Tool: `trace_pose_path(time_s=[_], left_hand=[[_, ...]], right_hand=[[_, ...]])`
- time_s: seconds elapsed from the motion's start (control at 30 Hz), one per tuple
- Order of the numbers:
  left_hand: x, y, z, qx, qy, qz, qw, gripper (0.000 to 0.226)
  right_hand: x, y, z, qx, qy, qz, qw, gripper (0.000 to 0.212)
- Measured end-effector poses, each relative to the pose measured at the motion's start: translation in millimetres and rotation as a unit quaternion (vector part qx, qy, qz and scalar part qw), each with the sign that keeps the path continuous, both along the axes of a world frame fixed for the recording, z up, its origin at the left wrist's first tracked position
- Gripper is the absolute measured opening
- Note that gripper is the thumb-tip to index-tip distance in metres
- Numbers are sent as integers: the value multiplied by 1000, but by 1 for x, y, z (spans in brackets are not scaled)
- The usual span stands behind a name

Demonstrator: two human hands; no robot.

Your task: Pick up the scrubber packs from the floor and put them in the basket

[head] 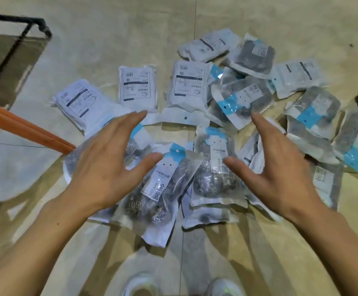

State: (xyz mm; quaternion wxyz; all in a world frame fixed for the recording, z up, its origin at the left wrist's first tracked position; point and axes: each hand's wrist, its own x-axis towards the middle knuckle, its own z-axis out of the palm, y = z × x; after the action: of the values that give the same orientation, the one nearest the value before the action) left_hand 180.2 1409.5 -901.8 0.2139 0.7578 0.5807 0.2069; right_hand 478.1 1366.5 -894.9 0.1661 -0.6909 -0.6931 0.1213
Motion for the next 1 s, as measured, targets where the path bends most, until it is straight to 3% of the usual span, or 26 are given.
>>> trace_pose_path(time_s=[0.17,0.33,0.47,0.6,0.73,0.87,1.0], left_hand=[[-6,-9,-8,-28,-45,41,998,83],[-19,-7,-15,-35,-40,39,998,83],[-32,-12,-18,-55,-33,46,997,82],[-35,-15,-27,-64,-24,55,996,85],[-37,-13,-42,-101,-57,58,992,85],[-35,-14,-52,-125,-89,63,986,81],[-40,-12,-71,-175,-120,92,973,74]], right_hand=[[6,17,-31,-101,116,-89,984,82],[10,52,-92,-215,38,-121,968,80],[1,63,-121,-258,109,-176,944,85],[-5,72,-131,-257,186,-256,913,88],[-2,75,-135,-255,251,-321,877,105],[2,69,-142,-241,325,-378,833,79],[-5,60,-143,-208,453,-381,779,69]])
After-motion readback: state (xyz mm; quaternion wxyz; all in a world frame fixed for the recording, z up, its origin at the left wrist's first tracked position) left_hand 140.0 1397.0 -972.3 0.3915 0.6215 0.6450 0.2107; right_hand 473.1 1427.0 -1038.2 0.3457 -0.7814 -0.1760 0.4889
